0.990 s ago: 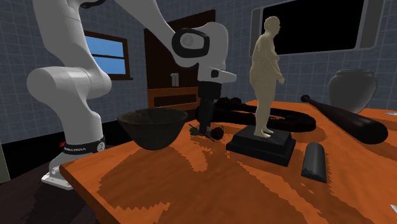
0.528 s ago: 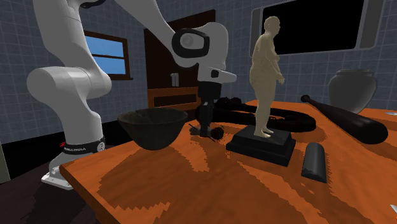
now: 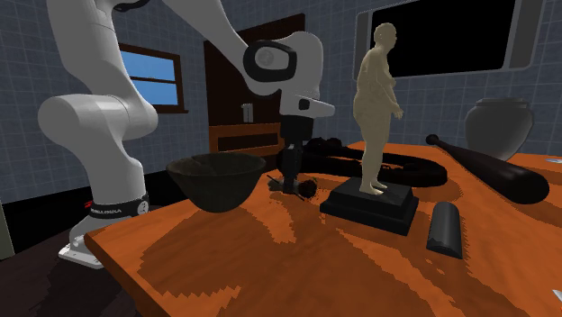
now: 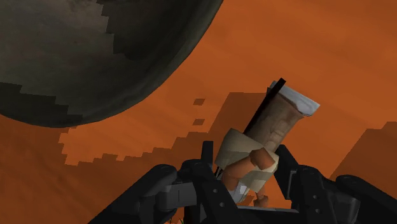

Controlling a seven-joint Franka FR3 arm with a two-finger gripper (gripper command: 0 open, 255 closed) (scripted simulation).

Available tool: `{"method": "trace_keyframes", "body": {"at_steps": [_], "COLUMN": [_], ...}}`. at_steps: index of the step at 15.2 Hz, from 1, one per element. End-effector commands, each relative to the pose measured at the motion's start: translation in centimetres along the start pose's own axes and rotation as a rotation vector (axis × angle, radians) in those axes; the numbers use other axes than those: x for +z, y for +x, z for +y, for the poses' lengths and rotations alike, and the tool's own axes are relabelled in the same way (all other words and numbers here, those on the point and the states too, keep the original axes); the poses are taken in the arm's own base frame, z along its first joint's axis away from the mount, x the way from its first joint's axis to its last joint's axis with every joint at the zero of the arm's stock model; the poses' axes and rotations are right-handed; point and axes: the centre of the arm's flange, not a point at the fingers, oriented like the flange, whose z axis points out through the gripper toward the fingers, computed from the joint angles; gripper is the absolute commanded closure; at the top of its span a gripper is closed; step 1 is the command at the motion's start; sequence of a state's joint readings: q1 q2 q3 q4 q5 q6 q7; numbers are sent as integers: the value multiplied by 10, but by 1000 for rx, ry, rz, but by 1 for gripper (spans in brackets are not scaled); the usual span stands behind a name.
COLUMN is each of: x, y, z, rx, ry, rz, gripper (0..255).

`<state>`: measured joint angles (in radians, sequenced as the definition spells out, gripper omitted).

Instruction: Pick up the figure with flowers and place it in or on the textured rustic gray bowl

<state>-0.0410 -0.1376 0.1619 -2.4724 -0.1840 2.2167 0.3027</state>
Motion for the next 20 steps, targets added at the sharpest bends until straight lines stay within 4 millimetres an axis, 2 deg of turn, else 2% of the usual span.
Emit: {"method": "trace_keyframes", "body": {"at_steps": [1, 20], "x": [-5, -103], "y": [0, -8], "z": [1, 20], "rx": [0, 0], "ry": [0, 0], "rz": [0, 0], "gripper": [255, 255]}}
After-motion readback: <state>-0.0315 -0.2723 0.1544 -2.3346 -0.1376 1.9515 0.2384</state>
